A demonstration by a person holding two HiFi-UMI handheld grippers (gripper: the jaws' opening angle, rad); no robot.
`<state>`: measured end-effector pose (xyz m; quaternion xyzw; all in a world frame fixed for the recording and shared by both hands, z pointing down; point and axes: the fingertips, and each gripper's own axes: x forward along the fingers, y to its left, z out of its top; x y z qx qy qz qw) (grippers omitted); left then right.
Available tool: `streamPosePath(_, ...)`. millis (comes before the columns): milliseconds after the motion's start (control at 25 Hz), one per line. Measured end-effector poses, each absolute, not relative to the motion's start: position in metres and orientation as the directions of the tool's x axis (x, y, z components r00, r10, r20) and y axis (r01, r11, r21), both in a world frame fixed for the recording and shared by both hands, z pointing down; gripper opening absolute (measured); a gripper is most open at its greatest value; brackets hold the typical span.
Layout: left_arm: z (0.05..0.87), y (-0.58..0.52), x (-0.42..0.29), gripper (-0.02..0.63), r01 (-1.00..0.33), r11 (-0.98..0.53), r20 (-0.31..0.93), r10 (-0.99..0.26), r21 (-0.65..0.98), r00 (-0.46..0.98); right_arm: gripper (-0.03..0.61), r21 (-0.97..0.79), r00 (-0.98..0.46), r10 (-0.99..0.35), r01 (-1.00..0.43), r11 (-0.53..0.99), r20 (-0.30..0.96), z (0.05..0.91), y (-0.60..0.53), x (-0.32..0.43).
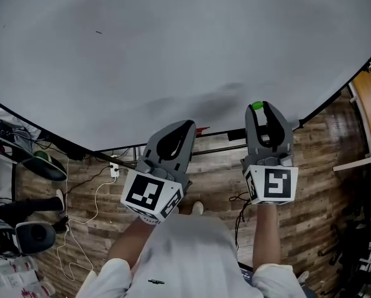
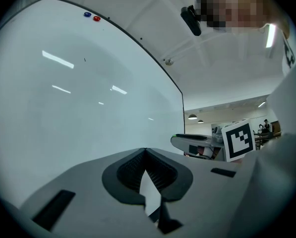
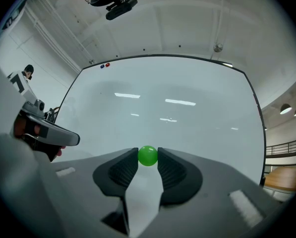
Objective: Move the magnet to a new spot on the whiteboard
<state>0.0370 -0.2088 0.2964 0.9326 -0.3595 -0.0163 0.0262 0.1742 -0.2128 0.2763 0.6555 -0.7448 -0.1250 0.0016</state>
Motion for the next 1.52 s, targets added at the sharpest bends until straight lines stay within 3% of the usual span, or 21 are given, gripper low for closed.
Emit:
streamPosePath(360, 0.300, -0.226, 0.063, 0.006, -0.640, -0.766, 0.004, -0.641, 0.059, 0.767, 0.132, 0.186, -0.105, -0.980, -0.980, 0.074, -0.166, 0.277, -0.242, 0.204)
streamPosePath(640, 0.320, -0.272, 0.043, 0.006, -0.627, -0.773, 0.017, -0.628, 0.095, 0.778, 0.132, 0.187, -0.092, -0.985, -0.980, 0.064, -0.149, 0.291, -0.299, 0.183)
streamPosePath(920, 0.300, -0.237, 0.089, 0.006, -0.618, -0.783, 0.007, -0.619, 0.077, 0.785, 0.132, 0.205, -0.102, -0.980, -0.976, 0.066, -0.169, 0.264, -0.277, 0.225)
streamPosePath(1520, 0.304, -0.249, 0.086, 0.006, -0.629, -0.774, 0.012, -0.630, 0.077, 0.777, 0.133, 0.200, -0.087, -0.983, -0.978, 0.054, -0.162, 0.272, -0.301, 0.226)
